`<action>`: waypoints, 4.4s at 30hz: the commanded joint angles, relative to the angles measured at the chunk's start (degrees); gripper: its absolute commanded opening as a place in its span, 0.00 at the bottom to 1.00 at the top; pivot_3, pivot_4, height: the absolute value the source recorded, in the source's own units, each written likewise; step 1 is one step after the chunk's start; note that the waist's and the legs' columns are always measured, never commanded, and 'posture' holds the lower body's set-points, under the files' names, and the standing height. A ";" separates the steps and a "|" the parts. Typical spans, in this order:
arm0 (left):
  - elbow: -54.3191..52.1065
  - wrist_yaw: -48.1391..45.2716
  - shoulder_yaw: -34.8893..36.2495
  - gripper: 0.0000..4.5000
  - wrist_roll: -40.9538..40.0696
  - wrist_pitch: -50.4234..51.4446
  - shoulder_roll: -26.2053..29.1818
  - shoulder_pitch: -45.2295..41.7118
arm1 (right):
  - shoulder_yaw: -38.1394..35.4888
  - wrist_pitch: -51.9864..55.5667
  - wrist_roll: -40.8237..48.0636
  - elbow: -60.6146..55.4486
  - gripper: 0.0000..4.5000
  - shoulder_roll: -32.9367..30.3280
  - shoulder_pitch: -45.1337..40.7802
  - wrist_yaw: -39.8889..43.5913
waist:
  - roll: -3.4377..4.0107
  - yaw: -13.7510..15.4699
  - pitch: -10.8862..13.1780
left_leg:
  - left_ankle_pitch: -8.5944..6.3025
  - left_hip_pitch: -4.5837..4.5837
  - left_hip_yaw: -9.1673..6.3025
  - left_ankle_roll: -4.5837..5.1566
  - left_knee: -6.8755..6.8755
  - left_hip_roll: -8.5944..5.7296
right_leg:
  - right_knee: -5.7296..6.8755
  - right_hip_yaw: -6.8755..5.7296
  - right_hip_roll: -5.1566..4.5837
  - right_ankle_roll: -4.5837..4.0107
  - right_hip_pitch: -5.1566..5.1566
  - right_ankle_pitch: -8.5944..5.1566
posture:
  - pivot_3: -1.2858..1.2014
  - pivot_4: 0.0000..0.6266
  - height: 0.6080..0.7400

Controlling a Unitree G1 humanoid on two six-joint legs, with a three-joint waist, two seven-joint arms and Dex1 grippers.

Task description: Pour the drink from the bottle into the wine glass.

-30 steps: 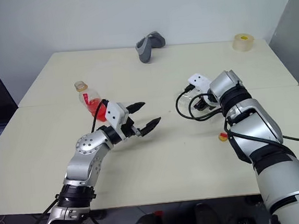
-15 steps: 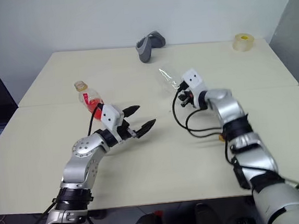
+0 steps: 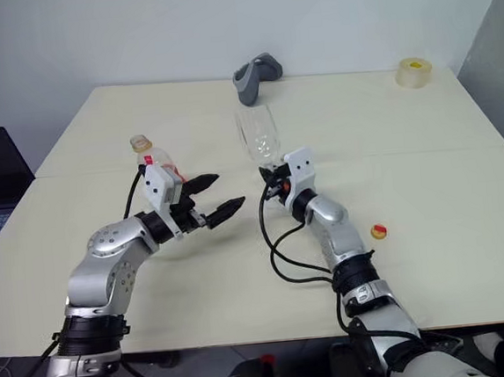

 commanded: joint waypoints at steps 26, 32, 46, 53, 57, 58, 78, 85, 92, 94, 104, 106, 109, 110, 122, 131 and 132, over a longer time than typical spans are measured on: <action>-9.87 -3.93 0.92 1.00 -6.39 9.06 5.73 1.07 | 5.43 0.73 0.58 -17.72 0.05 -5.80 17.85 4.89 | 0.00 0.05 -0.01 | 0.01 0.20 -0.15 -0.03 -0.03 0.02 | -0.02 -0.01 0.06 -0.01 0.23 -0.02 | 0.52 0.24 1.00; -10.17 -5.10 0.18 1.00 -6.22 9.08 5.95 1.63 | 6.95 1.61 -0.07 -21.22 0.05 -8.93 21.27 6.47 | -0.02 0.20 -0.03 | 0.01 0.20 -0.17 -0.03 -0.02 0.00 | -0.08 -0.02 0.05 0.00 0.29 -0.03 | 0.52 0.24 1.00; -13.12 -11.49 -2.01 1.00 -7.68 10.47 8.75 3.74 | 8.84 3.21 -0.09 -27.13 0.05 -14.71 25.69 9.51 | -0.04 0.26 -0.06 | 0.01 0.26 -0.18 -0.02 -0.02 -0.02 | -0.07 -0.02 0.05 -0.01 0.35 -0.05 | 0.52 0.24 1.00; -12.20 -13.00 -2.81 1.00 -6.20 7.97 9.15 4.00 | 9.51 3.90 0.38 -27.85 0.05 -15.34 26.29 9.55 | -0.03 0.22 -0.07 | 0.01 0.30 -0.17 -0.02 -0.04 0.00 | -0.06 -0.01 0.09 -0.02 0.37 -0.06 | 0.52 0.24 1.00; -11.52 -13.38 -3.03 1.00 -5.43 6.34 8.91 3.87 | 9.73 4.34 0.35 -28.58 0.41 -15.18 26.17 9.57 | 0.00 0.16 -0.04 | 0.01 0.25 -0.16 -0.02 -0.03 0.00 | -0.06 0.01 0.09 -0.03 0.33 -0.06 | 0.52 0.24 1.00; -11.46 -13.35 -3.10 1.00 -5.38 6.04 8.82 3.83 | 9.78 4.33 0.28 -28.66 0.49 -15.25 26.20 9.61 | -0.01 0.13 -0.05 | 0.01 0.25 -0.11 -0.02 -0.03 0.00 | -0.05 0.04 0.09 -0.03 0.30 -0.06 | 0.52 0.24 1.00; -12.42 -12.27 -3.66 1.00 -4.84 4.47 8.54 3.87 | 8.41 13.52 5.18 -42.16 0.99 -16.55 28.35 8.89 | 0.00 0.07 -0.05 | 0.00 0.26 -0.16 -0.01 -0.05 0.06 | -0.05 0.02 0.17 -0.06 0.31 -0.08 | 0.52 0.24 1.00; -12.26 -12.16 -3.86 1.00 -4.75 4.30 8.43 3.55 | 9.61 11.79 3.20 -38.26 0.66 -14.60 25.93 7.12 | 0.00 0.06 -0.04 | 0.00 0.26 -0.14 -0.01 -0.05 0.07 | -0.05 0.04 0.19 -0.06 0.31 -0.08 | 0.52 0.24 1.00; -13.23 -11.35 -2.34 1.00 -4.82 4.60 9.45 4.94 | 9.11 9.62 2.97 -34.83 0.08 -14.13 21.88 8.01 | 0.00 0.02 -0.04 | 0.01 0.27 -0.15 -0.02 -0.05 0.08 | -0.04 0.02 0.20 -0.07 0.30 -0.08 | 0.52 0.24 1.00; -14.15 -10.79 -1.56 1.00 -5.29 5.09 10.02 5.85 | 9.31 9.17 3.06 -33.25 0.03 -13.99 19.94 8.83 | 0.00 -0.06 -0.04 | 0.01 0.27 -0.15 -0.02 -0.06 0.08 | -0.04 0.02 0.20 -0.07 0.30 -0.08 | 0.52 0.24 1.00; -17.30 -8.32 1.99 1.00 -6.33 6.73 11.63 10.02 | 12.47 -1.08 -0.33 -9.14 0.03 -6.37 4.09 11.54 | 0.03 -0.33 -0.02 | 0.01 0.29 -0.15 -0.02 -0.10 0.14 | -0.01 0.01 0.23 -0.12 0.27 -0.09 | 0.52 0.24 1.00; -17.41 -7.82 2.39 1.00 -6.42 6.89 11.76 10.17 | 12.24 -3.09 -0.75 -4.80 0.03 -5.22 1.99 11.75 | 0.03 -0.23 -0.02 | 0.01 0.29 -0.15 -0.02 -0.10 0.14 | -0.02 0.01 0.23 -0.12 0.27 -0.09 | 0.52 0.24 1.00; -17.56 -6.81 3.16 1.00 -6.55 7.20 11.81 10.53 | 11.87 -5.18 -1.40 1.58 0.03 -3.71 -1.13 11.95 | 0.03 0.00 -0.02 | 0.01 0.26 -0.16 -0.03 -0.08 0.11 | -0.04 0.01 0.20 -0.12 0.27 -0.09 | 0.52 0.24 1.00; -17.50 -6.60 3.33 1.00 -6.53 7.17 11.78 10.64 | 11.57 -5.49 -1.39 2.86 0.03 -3.50 -1.61 12.18 | 0.03 0.00 -0.02 | 0.01 0.26 -0.15 -0.03 -0.08 0.10 | -0.03 0.01 0.19 -0.13 0.27 -0.09 | 0.52 0.24 1.00; -16.55 -2.55 5.03 1.00 -7.48 7.43 9.81 9.51 | 12.56 -3.04 -2.19 -2.32 0.70 -5.34 1.43 14.45 | 0.03 -0.04 -0.02 | 0.01 0.28 -0.19 -0.02 -0.08 0.14 | 0.01 0.01 0.20 -0.13 0.27 -0.09 | 0.52 0.24 1.00; -22.25 -0.30 7.34 1.00 -10.17 10.70 10.96 11.94 | 12.86 7.46 -0.52 -19.43 1.00 -9.36 9.36 15.83 | 0.03 -0.03 -0.02 | 0.00 0.28 -0.20 -0.03 -0.10 0.16 | 0.01 0.00 0.20 -0.13 0.27 -0.09 | 0.52 0.24 1.00; -23.30 -0.01 7.93 1.00 -10.57 11.25 11.25 12.48 | 12.74 8.72 -0.28 -21.24 1.00 -9.93 10.28 16.02 | 0.03 -0.03 -0.02 | 0.00 0.28 -0.19 -0.03 -0.10 0.15 | 0.00 0.01 0.20 -0.13 0.26 -0.09 | 0.52 0.24 1.00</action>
